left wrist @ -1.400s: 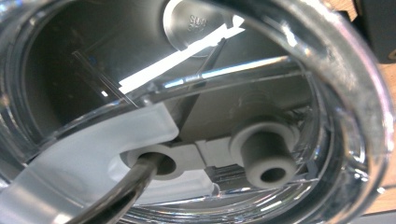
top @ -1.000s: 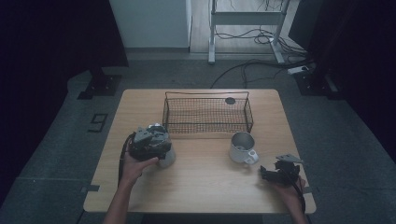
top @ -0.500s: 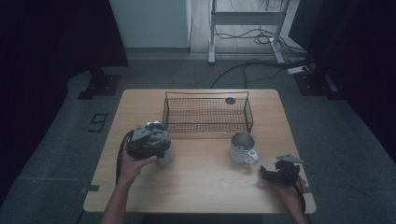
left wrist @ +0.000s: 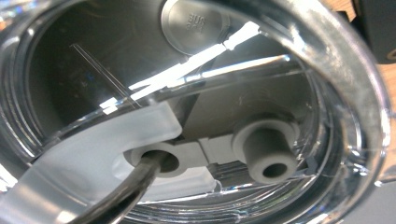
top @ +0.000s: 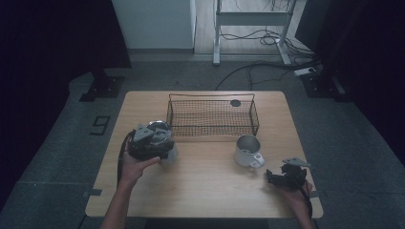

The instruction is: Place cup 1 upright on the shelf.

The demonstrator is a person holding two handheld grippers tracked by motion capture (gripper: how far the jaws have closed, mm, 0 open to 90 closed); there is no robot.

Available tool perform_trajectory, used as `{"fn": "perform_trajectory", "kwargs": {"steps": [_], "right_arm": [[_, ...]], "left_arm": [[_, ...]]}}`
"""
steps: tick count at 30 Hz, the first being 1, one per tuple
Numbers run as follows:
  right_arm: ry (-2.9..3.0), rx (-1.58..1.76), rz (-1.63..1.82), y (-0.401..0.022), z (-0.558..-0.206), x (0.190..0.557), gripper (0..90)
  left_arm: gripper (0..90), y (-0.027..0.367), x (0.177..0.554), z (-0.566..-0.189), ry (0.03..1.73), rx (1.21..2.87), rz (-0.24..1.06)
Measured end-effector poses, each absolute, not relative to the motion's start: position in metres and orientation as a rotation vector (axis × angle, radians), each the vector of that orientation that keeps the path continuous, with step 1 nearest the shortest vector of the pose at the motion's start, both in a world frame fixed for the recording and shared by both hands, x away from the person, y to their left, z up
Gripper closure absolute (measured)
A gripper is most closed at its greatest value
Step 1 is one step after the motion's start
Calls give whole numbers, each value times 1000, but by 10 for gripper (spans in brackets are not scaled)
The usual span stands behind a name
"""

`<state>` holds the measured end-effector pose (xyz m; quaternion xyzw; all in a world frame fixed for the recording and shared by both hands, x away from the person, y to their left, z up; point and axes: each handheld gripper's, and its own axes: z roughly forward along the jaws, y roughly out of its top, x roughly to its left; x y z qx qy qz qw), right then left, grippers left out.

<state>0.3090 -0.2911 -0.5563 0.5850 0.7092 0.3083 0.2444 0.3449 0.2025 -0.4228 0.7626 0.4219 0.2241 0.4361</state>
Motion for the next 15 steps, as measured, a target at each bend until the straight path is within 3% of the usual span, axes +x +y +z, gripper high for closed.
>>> {"fn": "perform_trajectory", "kwargs": {"steps": [15], "right_arm": [[1932, 1599, 843, -291, -556, 309, 43]], "left_arm": [[41, 201, 346, -406, 1042, 1875, 564]]}}
